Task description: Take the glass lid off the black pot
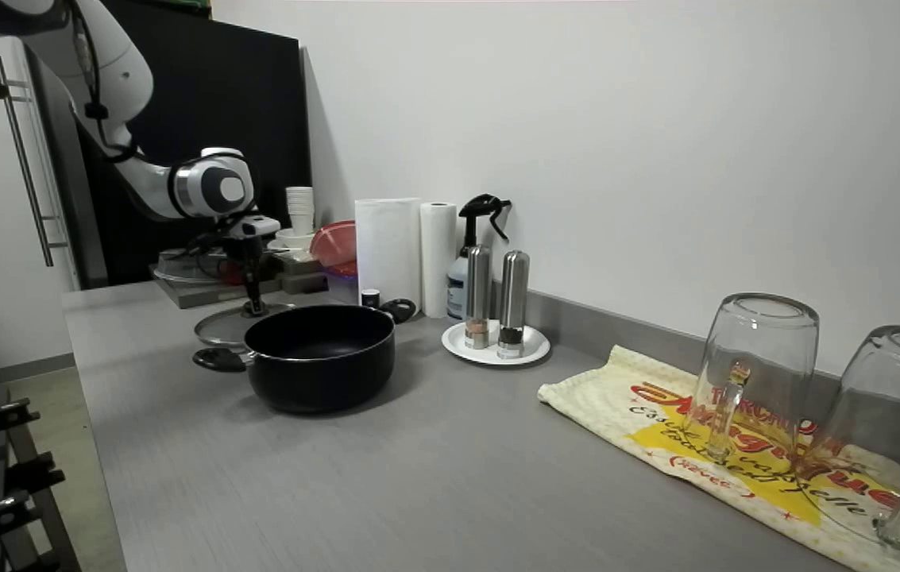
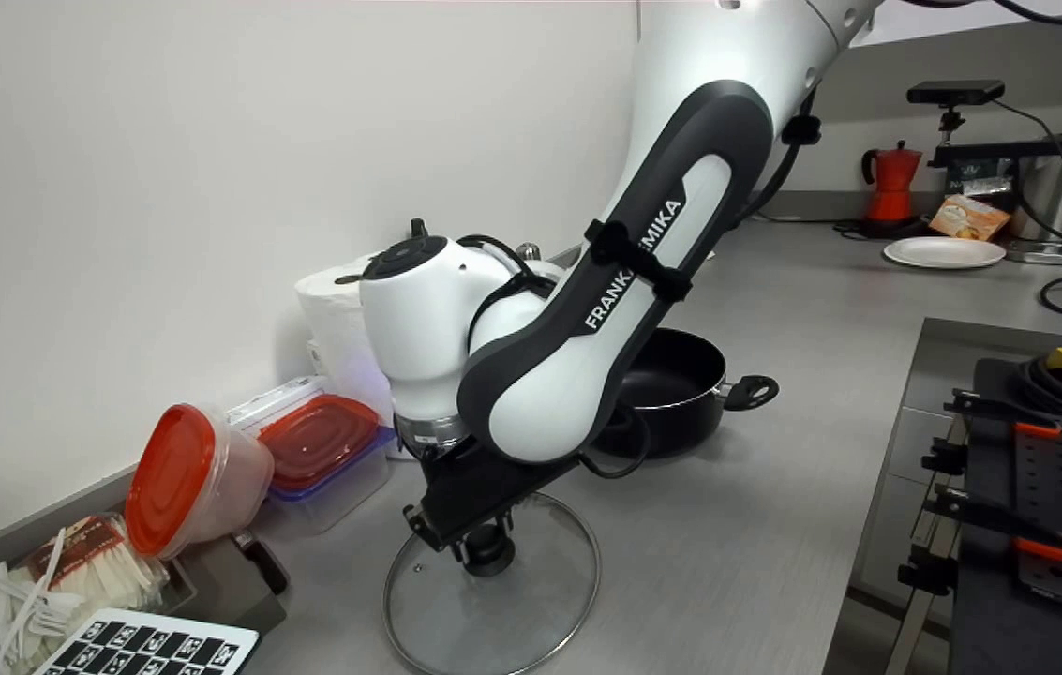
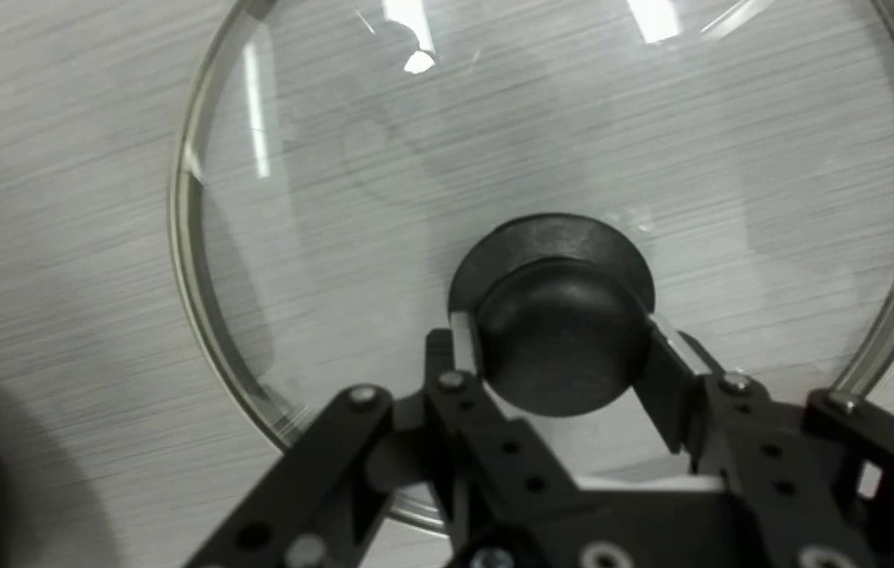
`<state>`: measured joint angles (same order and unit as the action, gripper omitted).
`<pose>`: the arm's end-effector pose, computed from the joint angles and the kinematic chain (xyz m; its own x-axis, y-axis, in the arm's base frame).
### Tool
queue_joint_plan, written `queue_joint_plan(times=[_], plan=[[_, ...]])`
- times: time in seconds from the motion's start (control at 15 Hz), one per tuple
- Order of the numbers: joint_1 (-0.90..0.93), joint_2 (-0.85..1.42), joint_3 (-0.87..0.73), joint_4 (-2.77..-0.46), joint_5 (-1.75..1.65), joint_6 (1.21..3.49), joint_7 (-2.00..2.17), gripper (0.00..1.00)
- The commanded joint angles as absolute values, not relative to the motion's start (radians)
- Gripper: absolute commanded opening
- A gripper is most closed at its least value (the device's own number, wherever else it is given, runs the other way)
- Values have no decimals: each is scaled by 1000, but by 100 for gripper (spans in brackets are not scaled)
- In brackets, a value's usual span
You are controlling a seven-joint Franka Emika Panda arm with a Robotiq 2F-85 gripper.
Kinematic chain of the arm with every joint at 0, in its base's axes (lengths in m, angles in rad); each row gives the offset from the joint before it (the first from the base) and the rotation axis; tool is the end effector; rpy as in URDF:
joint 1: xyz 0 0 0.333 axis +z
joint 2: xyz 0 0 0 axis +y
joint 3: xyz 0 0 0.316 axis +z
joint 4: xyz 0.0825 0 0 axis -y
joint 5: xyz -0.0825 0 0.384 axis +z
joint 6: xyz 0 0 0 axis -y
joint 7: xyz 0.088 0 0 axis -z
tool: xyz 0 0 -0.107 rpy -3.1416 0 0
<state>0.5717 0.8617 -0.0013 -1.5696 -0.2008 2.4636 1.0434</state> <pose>0.5872 0.3772 0.1347 0.9434 -0.3074 0.1243 -0.3151 -0.9479 0.0470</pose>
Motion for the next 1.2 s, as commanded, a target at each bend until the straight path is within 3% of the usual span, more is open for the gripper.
queue_joint_plan(times=[0.0, 0.13, 0.2, 0.47, 0.53, 0.67, 0.73, 0.93, 1.13], plan=[[577, 857, -13, -1576, -189, 2487, 1067, 25], [569, 856, -6, -1578, -182, 2479, 1060, 26], [575, 865, -8, -1564, -194, 2461, 1048, 50], [574, 865, -8, -1564, -194, 2461, 1049, 50], [574, 865, -8, -1564, -194, 2461, 1049, 75], [574, 865, -8, -1566, -194, 2460, 1049, 83], [574, 866, -8, -1566, -194, 2460, 1049, 64], [574, 866, -8, -1566, -194, 2460, 1049, 82], [574, 866, -8, -1566, -194, 2460, 1049, 83]])
